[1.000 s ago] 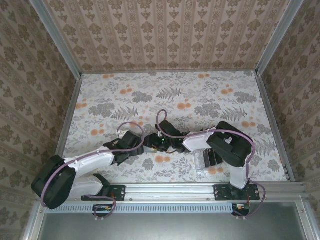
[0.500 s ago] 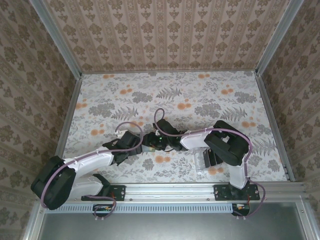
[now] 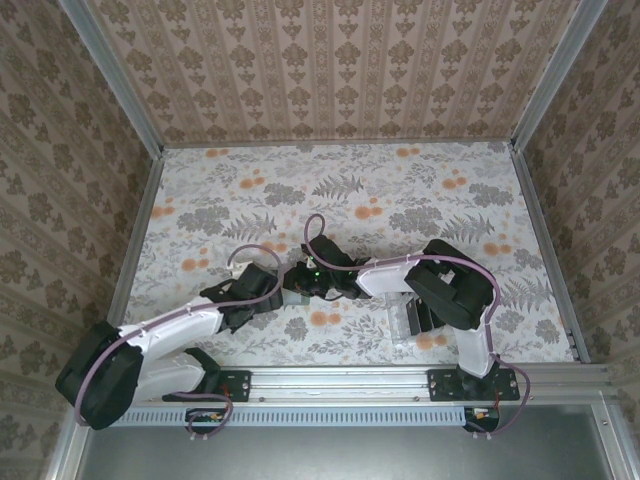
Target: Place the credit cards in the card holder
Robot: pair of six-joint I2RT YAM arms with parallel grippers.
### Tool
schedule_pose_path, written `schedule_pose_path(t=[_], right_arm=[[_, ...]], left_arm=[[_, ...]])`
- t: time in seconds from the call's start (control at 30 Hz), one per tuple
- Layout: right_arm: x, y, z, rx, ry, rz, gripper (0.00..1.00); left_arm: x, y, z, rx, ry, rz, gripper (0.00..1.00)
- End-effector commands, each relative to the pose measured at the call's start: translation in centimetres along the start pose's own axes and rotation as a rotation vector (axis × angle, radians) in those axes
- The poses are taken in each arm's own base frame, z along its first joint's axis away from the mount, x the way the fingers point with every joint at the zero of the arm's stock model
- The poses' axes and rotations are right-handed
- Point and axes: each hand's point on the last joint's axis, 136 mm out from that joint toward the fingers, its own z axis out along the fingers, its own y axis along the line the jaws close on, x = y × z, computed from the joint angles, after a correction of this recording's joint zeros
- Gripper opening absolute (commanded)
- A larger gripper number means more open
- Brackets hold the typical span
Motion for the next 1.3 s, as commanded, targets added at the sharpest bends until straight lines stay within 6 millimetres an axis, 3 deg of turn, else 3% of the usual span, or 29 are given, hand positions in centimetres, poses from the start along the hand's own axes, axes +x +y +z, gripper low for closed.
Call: schedule_pose_path(t=[0.0,0.13,0.33,0.53,0.73,0.93,1.13,1.2,1.27], right_arm=[[-0.5,-0.1,0.3,0.013,0.003,0.005,0.09],[-0.8,-0.7,-0.2,0.03,0.001,0.009,0.0],[-1.0,-2.4,-2.1,0.074,-0.007,0.0,0.0],[-1.7,-5.0,-5.4,0.138,-0.029,-0.008,0.0],[-2.4,-5.4,-7.6,0.164,-0.036,-0.037,0.0],[-3.1,-4.1,-7.4,0.151,-0.025,-0.063,0.0],[-3.7,-2.5,-5.8,0.13,-0.007,-0.075,0.0],[-3.8,-2.0,-4.9,0.128,0.006,-0.079,0.04],[-3.7,-1.7,-3.8,0.128,0.022,-0.084,0.14]], left_arm=[[-0.1,0.0,-0.9,0.011,0.001,0.007,1.0],[-1.1,-0.4,-1.9,0.035,-0.028,-0.007,1.0],[-2.1,-0.8,-3.1,0.066,-0.059,-0.022,1.0],[-2.5,-1.2,-3.5,0.087,-0.067,-0.027,1.0],[-2.5,-1.5,-3.3,0.095,-0.063,-0.029,1.0],[-2.6,-1.9,-3.3,0.108,-0.059,-0.032,1.0],[-2.4,-2.2,-3.1,0.112,-0.049,-0.03,1.0],[-2.4,-2.3,-3.1,0.114,-0.049,-0.031,1.0],[-2.4,-2.4,-3.0,0.115,-0.049,-0.031,1.0]])
